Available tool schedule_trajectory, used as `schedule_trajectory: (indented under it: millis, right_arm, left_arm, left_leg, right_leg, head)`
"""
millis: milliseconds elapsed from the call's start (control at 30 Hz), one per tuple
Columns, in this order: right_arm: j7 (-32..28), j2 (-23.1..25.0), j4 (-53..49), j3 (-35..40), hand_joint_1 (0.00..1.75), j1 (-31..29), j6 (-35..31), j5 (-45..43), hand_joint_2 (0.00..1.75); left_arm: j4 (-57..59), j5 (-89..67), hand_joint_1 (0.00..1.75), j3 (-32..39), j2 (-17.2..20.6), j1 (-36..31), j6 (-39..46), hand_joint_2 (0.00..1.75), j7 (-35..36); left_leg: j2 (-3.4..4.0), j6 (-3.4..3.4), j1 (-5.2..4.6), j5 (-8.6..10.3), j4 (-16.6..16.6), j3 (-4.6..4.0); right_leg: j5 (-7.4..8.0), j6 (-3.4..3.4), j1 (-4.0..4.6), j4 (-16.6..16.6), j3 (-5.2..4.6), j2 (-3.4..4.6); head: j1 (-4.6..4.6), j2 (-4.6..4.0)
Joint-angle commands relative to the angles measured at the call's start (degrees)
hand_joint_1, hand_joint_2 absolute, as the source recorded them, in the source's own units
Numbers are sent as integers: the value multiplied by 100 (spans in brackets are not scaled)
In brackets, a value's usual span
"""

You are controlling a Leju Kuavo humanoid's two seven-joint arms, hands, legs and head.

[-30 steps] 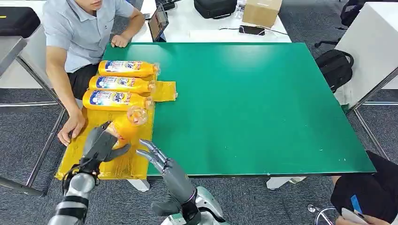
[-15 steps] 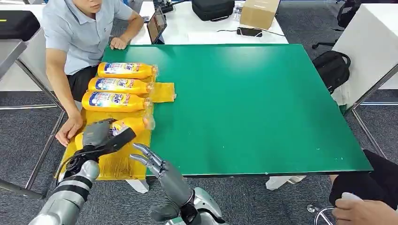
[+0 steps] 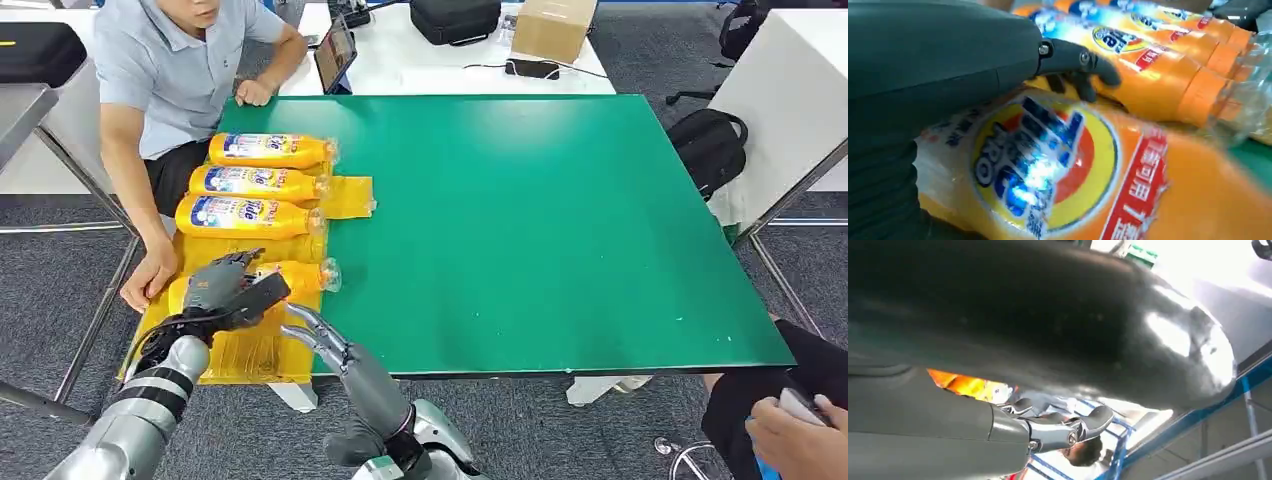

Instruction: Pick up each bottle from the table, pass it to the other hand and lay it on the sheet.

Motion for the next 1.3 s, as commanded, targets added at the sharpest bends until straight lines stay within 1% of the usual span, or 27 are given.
schedule_trajectory:
  millis: [33,100,200,233,367,433,467,500,533,567,633,667,733,833,867,900,933,967,1000,1033,1067,1100,1133,1167,1200,1233,1300]
  right_arm:
    - [-190,98,317,-86,0,191,83,-70,0]
    - [-190,74,16,-112,0,214,-60,-103,0]
    - [-190,55,-41,-149,0,180,1,-191,0]
    - [-190,55,-41,-149,0,180,1,-191,0]
    - [-190,42,-97,-133,0,176,-45,-228,0]
    - [-190,7,-579,-177,0,322,-459,-325,0]
    - [-190,7,-579,-177,0,322,-459,-325,0]
    - [-190,-50,-885,-255,0,466,-598,-419,0]
    - [-190,-138,-1293,-228,0,542,-1011,-378,0]
    - [-190,-138,-1293,-228,0,542,-1011,-378,0]
    - [-190,-473,-2022,34,0,615,-2355,-173,0]
    - [-190,-607,-2229,34,0,716,-2455,-174,0]
    - [-190,-617,-2422,-392,0,1093,-2536,-118,0]
    - [-190,-617,-2422,-392,0,1093,-2536,-118,0]
    - [-190,-617,-2422,-392,0,1093,-2536,-118,0]
    - [-190,-607,-2501,-595,0,1277,-2536,-185,0]
    - [-190,-623,-2452,-672,0,1367,-2455,-439,175]
    - [-190,-542,-2217,-1084,0,1614,-1732,-668,175]
    - [-190,-542,-2217,-1084,0,1614,-1732,-668,175]
    - [-190,-639,-2043,-1390,0,1815,-1499,-776,175]
    - [-165,-203,-1686,-2182,0,2069,-891,-561,175]
    - [-190,-55,-1679,-2464,0,2149,-604,-390,175]
    - [-136,199,-1577,-2940,0,2242,-523,1,175]
    - [177,322,-1450,-3171,0,2222,-181,-259,175]
    - [149,413,-1319,-3328,0,2170,-38,-265,175]
    - [110,491,-1187,-3423,0,2097,-36,-202,175]
    - [55,590,-1079,-3508,0,2028,-54,-101,175]
  left_arm:
    - [-368,1050,0,660,-346,776,-829,175,-400]
    - [-963,1335,0,501,-323,973,-1073,175,-371]
    - [-1636,1728,0,447,-367,1157,-1306,175,-271]
    - [-1636,1728,0,447,-367,1157,-1306,175,-271]
    - [-2329,2230,0,534,-575,1349,-1353,175,-382]
    - [-3193,3068,0,833,-1085,1598,-1229,175,-430]
    - [-3193,3068,0,833,-1085,1598,-1229,175,-430]
    - [-3839,3443,0,828,-1333,1872,-1177,175,-95]
    - [-4034,3942,0,986,-1638,1981,-1156,175,112]
    - [-4034,3942,0,986,-1638,1981,-1156,175,112]
    - [-4643,4517,0,855,-2013,2315,-1134,175,-7]
    - [-4876,4564,0,724,-2134,2459,-1102,175,49]
    - [-5104,4806,0,329,-2004,2710,-721,175,-77]
    - [-5104,4806,0,329,-2004,2710,-721,175,-77]
    - [-5104,4806,0,329,-2004,2710,-721,175,-77]
    - [-5092,4834,0,239,-1996,2813,-530,175,-275]
    - [-5099,4804,0,158,-1982,2870,-386,175,-326]
    - [-5167,4646,0,37,-1990,3045,-127,175,-381]
    - [-5167,4646,0,37,-1990,3045,-127,175,-381]
    - [-5201,4601,0,-105,-1920,3257,-79,175,-340]
    - [-5159,4254,0,-284,-1869,3419,-59,175,-269]
    - [-5131,4211,0,-325,-1884,3469,-27,175,-310]
    - [-4984,3769,0,-475,-1864,3501,66,175,-317]
    - [-4899,3484,0,-499,-1891,3496,241,175,-263]
    - [-4831,3431,0,-501,-1924,3486,295,0,-289]
    - [-4783,3446,0,-506,-1933,3466,278,0,-344]
    - [-4705,3450,0,-494,-1961,3424,282,0,-362]
  left_leg:
    - [8,12,-8,-6,-22,30]
    - [13,12,-6,-8,-19,25]
    - [0,10,-4,-6,-8,10]
    - [-2,8,-7,-4,-5,3]
    - [3,15,-3,-7,-6,3]
    - [-7,12,-5,-6,-3,-2]
    - [-11,17,-1,-11,3,-10]
    - [-20,14,-1,-7,7,-23]
    - [-21,19,-2,-10,8,-22]
    - [-24,25,-3,-17,8,-20]
    - [-21,20,-2,-14,8,-31]
    - [-22,18,-5,-11,12,-47]
    - [-15,17,-4,-16,12,-49]
    - [-31,19,-7,-19,0,-34]
    - [-21,12,-5,-19,4,-45]
    - [-18,14,-6,-25,3,-34]
    - [-11,11,-7,-20,3,-53]
    - [-23,14,-5,-19,-7,-42]
    - [-28,16,-4,-22,-5,-37]
    - [-25,14,-4,-20,-6,-42]
    - [-22,16,-6,-22,-7,-36]
    - [-16,13,-4,-20,-8,-40]
    - [-26,16,-6,-23,-15,-27]
    - [-24,12,-7,-19,-8,-42]
    - [-32,16,-6,-24,-11,-33]
    - [-22,12,-7,-19,-6,-52]
    - [-18,14,-5,-20,-10,-47]
  right_leg:
    - [-4,-11,-4,-20,26,1]
    - [-5,-13,-2,-20,22,7]
    - [-9,-11,-1,-9,14,-1]
    - [-8,-5,-5,-4,5,0]
    - [-8,-14,2,-11,7,-1]
    - [-10,-10,-2,-6,3,-10]
    - [-14,-14,3,-5,-2,-16]
    - [-14,-8,2,-1,-10,-24]
    - [-19,-11,3,-2,-8,-27]
    - [-25,-13,3,-5,-4,-32]
    - [-22,-9,2,-4,-15,-28]
    - [-20,-4,-3,1,-31,-26]
    - [-20,-6,-2,-4,-33,-18]
    - [-26,-10,-3,-13,-16,-36]
    - [-20,-7,-2,-8,-33,-23]
    - [-23,-12,-1,-10,-23,-23]
    - [-15,-6,-4,-7,-52,-16]
    - [-17,-10,-1,-18,-36,-32]
    - [-21,-12,1,-16,-30,-38]
    - [-19,-7,-1,-17,-36,-31]
    - [-21,-10,-1,-18,-31,-28]
    - [-17,-5,-1,-20,-35,-20]
    - [-23,-9,-1,-26,-21,-33]
    - [-19,-5,-4,-17,-37,-29]
    - [-26,-10,-2,-20,-23,-38]
    - [-21,-1,-4,-15,-43,-25]
    - [-24,1,-1,-21,-34,-21]
  head:
    - [2,0]
    - [0,0]
    - [0,0]
    - [0,0]
    - [0,0]
    - [0,0]
    - [2,0]
    - [2,0]
    - [0,0]
    - [0,0]
    - [2,0]
    - [2,0]
    - [0,0]
    - [2,0]
    - [0,0]
    - [0,0]
    - [-4,0]
    - [0,0]
    - [0,0]
    - [0,0]
    - [-2,0]
    - [-2,0]
    - [-2,0]
    - [-2,0]
    - [0,0]
    - [0,0]
    - [-2,0]
